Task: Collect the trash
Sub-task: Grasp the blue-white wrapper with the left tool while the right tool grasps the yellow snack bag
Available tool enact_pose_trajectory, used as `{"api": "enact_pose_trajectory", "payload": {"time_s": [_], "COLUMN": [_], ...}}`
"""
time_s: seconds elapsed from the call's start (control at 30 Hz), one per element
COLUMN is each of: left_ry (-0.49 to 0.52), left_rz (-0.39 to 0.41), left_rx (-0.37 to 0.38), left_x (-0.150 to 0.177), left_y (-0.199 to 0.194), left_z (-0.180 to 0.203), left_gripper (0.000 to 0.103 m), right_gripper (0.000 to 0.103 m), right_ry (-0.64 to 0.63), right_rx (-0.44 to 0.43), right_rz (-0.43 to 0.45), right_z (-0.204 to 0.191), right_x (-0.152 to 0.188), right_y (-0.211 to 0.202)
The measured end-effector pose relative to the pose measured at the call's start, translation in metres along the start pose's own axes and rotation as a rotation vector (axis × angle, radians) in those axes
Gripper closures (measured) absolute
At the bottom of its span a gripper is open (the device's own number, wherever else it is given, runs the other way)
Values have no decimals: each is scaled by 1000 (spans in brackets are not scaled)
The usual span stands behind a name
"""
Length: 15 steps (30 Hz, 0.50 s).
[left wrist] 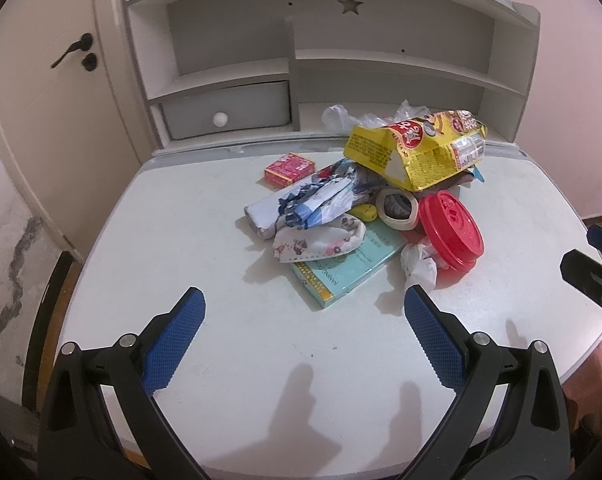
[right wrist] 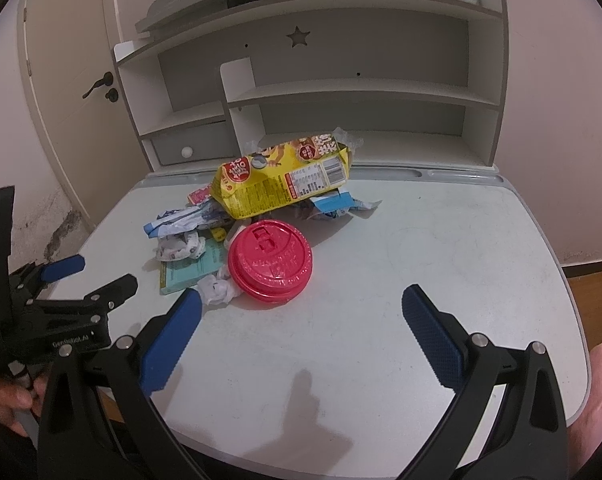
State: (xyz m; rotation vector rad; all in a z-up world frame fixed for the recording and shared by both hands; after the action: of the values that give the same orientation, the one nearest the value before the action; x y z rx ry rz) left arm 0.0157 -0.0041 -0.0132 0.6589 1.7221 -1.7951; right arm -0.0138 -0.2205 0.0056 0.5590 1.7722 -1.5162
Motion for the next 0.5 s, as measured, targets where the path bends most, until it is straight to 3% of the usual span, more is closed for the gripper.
{"api": "enact_pose_trajectory", "payload": {"time_s": [0.2, 0.4, 0.5], "left_ry": [85, 218, 257], "left_rz": [-21, -85, -118], "left_rx": [134, 73, 58], "left_x": [-37, -71, -76], "left_y": [26, 74, 90], "left_z": [5, 22, 26], "left_gripper": [6, 9, 43], "right_gripper": [6, 6, 6], "right_ry": [1, 14, 41], "right_rx": [-15, -29, -41], "right_rz": [-18, -39, -56], "right_z": [9, 19, 26], "right_x": [1, 2, -2], "right_y": [7, 18, 28]}}
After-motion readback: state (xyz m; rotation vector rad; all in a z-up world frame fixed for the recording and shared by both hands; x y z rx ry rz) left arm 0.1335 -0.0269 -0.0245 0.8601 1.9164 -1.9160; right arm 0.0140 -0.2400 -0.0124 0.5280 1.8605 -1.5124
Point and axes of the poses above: each gripper's, at about its wrist camera, not at the fingertips, and y roughly the way its jaws point, z to its right, x to its underside, the point moved 1 cm from there along y, roughly the way its jaws point, and after that the axes turned 9 degrees about -y, right-handed, at the moved point
